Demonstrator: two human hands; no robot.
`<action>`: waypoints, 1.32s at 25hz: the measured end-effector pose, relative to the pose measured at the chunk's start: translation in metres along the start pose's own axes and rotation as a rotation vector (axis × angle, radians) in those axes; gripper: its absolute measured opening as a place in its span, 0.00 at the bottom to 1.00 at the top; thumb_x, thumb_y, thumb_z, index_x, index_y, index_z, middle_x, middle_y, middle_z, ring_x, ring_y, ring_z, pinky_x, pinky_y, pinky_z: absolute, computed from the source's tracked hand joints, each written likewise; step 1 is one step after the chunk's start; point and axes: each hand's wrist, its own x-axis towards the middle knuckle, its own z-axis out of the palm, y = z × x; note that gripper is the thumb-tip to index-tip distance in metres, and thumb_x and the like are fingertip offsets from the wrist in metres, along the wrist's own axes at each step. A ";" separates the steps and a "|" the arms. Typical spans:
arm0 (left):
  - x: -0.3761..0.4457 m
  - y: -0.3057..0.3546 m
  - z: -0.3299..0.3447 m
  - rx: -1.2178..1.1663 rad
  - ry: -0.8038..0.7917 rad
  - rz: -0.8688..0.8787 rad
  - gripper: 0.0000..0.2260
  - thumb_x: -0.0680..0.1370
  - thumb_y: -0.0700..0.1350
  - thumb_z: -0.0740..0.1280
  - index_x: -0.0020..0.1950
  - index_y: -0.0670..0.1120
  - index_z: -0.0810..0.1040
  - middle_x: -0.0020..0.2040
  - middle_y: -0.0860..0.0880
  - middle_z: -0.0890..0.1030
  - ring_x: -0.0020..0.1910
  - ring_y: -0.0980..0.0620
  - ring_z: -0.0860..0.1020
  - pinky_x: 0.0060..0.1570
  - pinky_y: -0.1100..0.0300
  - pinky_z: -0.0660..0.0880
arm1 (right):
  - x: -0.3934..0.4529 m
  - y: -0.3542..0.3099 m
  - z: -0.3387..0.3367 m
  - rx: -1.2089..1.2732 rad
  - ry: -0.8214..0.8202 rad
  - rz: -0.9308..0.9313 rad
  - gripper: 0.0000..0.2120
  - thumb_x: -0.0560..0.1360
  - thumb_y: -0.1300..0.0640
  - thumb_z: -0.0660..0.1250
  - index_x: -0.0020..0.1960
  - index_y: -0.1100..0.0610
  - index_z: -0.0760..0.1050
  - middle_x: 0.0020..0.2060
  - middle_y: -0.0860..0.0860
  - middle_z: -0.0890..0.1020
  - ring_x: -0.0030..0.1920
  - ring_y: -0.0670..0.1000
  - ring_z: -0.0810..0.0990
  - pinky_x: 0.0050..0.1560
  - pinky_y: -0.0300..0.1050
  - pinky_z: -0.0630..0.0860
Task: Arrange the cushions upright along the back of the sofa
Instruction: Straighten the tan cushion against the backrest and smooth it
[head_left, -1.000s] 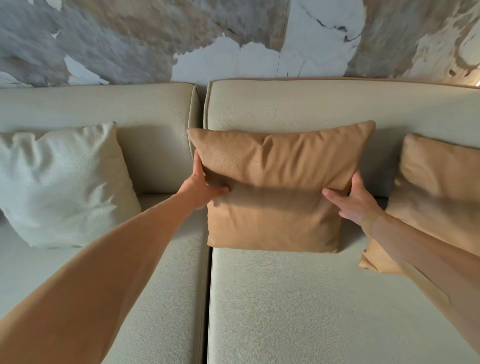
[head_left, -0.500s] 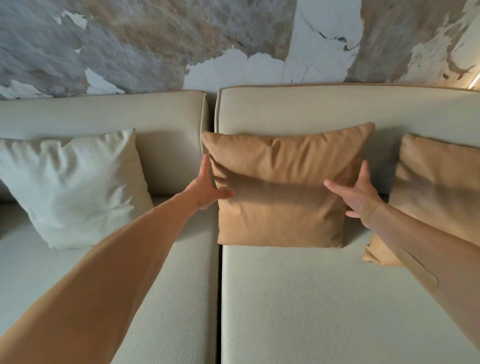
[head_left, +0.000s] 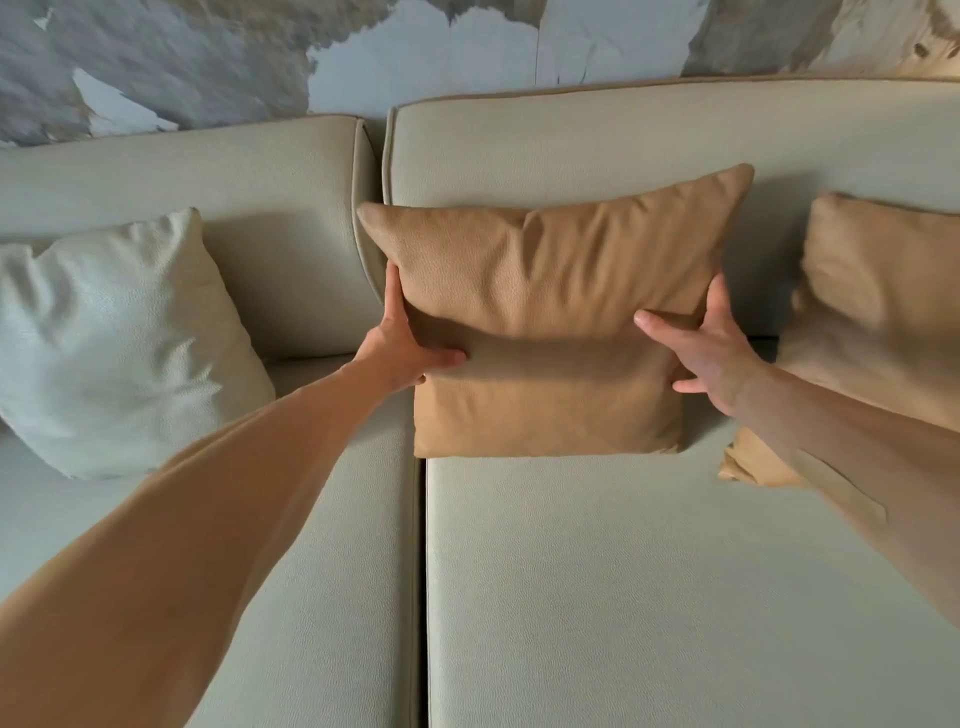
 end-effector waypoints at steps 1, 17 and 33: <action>-0.001 0.002 0.004 0.007 0.000 0.010 0.59 0.67 0.45 0.79 0.75 0.67 0.34 0.67 0.48 0.66 0.47 0.49 0.76 0.44 0.48 0.83 | 0.000 -0.001 -0.006 -0.017 0.009 -0.002 0.50 0.67 0.44 0.76 0.74 0.31 0.44 0.75 0.40 0.59 0.73 0.55 0.65 0.62 0.72 0.69; 0.007 0.006 0.020 0.054 -0.004 0.015 0.57 0.70 0.44 0.77 0.74 0.66 0.31 0.68 0.46 0.69 0.50 0.42 0.78 0.52 0.43 0.80 | 0.010 0.009 -0.021 -0.022 0.005 -0.052 0.46 0.71 0.45 0.74 0.74 0.30 0.44 0.75 0.42 0.61 0.72 0.55 0.65 0.62 0.71 0.70; -0.191 0.068 -0.118 0.494 0.125 0.308 0.53 0.66 0.65 0.74 0.78 0.63 0.40 0.81 0.53 0.50 0.79 0.48 0.47 0.75 0.41 0.51 | -0.192 -0.084 -0.014 -1.116 0.124 -0.544 0.46 0.65 0.21 0.47 0.78 0.40 0.50 0.79 0.52 0.55 0.77 0.63 0.52 0.69 0.66 0.60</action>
